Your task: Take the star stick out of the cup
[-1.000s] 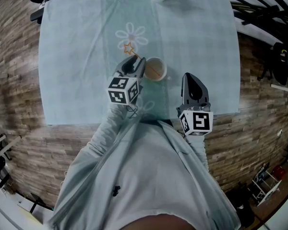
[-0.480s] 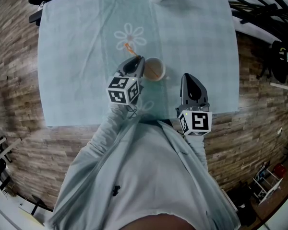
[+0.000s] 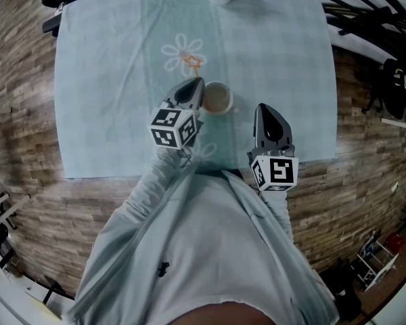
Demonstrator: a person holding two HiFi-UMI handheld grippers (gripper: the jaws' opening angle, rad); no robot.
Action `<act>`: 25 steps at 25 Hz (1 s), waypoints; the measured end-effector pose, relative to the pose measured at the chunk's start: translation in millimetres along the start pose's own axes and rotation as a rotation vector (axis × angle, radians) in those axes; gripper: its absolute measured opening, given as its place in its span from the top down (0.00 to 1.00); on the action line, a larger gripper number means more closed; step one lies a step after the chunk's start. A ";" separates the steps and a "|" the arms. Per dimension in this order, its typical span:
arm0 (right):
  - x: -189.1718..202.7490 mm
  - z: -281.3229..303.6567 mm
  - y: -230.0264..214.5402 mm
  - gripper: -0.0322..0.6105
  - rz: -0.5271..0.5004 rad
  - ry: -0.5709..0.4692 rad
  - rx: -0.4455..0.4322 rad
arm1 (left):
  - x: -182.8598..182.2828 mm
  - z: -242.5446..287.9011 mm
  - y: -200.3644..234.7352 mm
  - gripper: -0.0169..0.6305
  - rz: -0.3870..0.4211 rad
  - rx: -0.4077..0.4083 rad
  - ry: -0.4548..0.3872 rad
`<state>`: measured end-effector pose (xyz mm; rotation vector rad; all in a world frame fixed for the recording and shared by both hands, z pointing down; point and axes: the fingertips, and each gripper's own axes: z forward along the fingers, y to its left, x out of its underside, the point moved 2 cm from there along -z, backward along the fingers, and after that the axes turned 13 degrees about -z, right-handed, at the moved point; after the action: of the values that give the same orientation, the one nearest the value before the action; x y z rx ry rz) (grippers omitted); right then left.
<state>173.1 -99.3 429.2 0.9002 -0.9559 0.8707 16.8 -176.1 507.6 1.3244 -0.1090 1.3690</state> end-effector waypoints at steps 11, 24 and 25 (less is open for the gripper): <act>-6.5 -1.9 -1.9 0.93 -0.006 -0.025 0.004 | -11.1 -6.2 -12.9 0.94 0.084 0.000 -0.016; -25.7 0.0 -9.9 0.93 -0.015 -0.097 0.008 | -56.5 -33.7 -51.8 0.94 0.293 0.032 -0.141; -28.4 0.9 -10.3 0.93 -0.017 -0.104 0.005 | -60.3 -38.0 -55.4 0.94 0.308 0.034 -0.156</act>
<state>173.0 -109.7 400.8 0.9643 -1.0348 0.8184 15.5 -168.7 417.6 1.4873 -0.4117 1.5262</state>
